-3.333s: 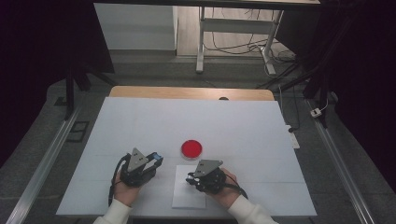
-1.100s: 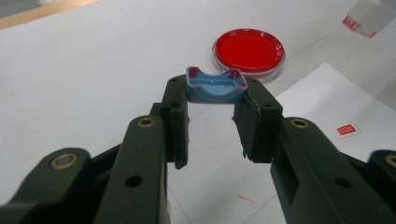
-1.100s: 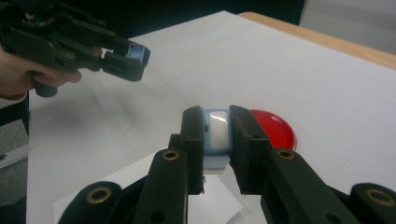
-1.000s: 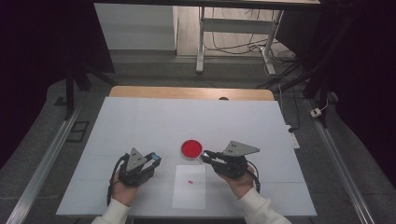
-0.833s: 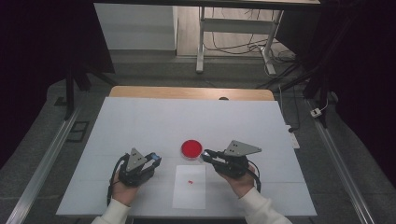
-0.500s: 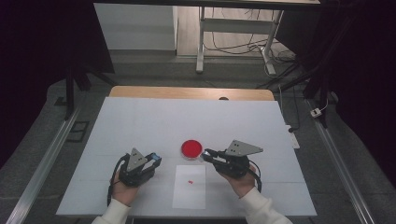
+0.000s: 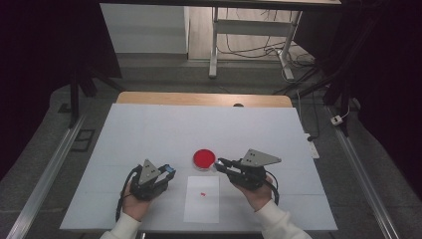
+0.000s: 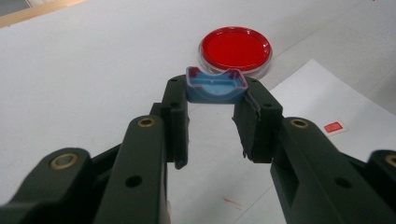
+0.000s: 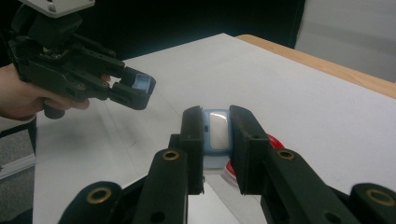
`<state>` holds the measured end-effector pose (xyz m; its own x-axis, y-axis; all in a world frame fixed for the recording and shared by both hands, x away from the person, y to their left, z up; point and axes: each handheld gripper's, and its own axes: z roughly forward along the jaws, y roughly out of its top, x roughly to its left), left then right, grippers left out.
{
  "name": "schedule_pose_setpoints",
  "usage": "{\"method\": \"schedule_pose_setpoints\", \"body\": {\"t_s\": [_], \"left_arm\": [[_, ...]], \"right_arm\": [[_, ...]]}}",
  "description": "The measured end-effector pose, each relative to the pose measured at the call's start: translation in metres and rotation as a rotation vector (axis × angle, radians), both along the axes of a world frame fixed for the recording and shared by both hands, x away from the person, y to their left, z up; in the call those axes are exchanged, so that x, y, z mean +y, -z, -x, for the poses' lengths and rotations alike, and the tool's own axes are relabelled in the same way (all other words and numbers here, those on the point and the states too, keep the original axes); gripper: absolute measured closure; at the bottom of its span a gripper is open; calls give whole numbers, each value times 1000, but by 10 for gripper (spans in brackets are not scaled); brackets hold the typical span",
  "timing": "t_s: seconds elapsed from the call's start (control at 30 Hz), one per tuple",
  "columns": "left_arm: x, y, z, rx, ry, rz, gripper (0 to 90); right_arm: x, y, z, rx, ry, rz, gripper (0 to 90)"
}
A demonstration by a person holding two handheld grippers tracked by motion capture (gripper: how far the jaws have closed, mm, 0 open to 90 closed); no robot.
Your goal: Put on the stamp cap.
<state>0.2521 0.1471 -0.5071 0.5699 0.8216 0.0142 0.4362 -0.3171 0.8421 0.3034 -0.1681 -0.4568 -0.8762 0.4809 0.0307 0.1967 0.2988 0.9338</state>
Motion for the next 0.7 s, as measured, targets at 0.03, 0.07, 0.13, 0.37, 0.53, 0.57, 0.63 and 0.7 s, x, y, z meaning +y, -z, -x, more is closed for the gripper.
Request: {"method": "schedule_pose_setpoints", "body": {"t_s": [0.03,0.07,0.13,0.37,0.53,0.57,0.63,0.7], "left_arm": [[-1,0,0,1,1,-1,657],[-2,0,0,1,4,0,657],[-4,1,0,2,8,-3,657],[-13,1,-1,5,34,-2,657],[-19,2,0,4,54,-6,657],[-20,2,0,5,56,-6,657],[-21,2,0,6,62,-6,657],[-24,2,0,7,67,-9,657]], "right_arm": [[0,0,0,0,0,-1,751],[0,0,1,0,0,-2,751],[1,-1,1,0,-1,-3,751],[0,-3,4,-1,0,-8,751],[-1,-5,6,-5,6,-12,751],[-2,-5,6,-6,7,-13,751],[-1,-5,6,-7,7,-13,751],[-1,-5,7,-7,8,-18,751]]}}
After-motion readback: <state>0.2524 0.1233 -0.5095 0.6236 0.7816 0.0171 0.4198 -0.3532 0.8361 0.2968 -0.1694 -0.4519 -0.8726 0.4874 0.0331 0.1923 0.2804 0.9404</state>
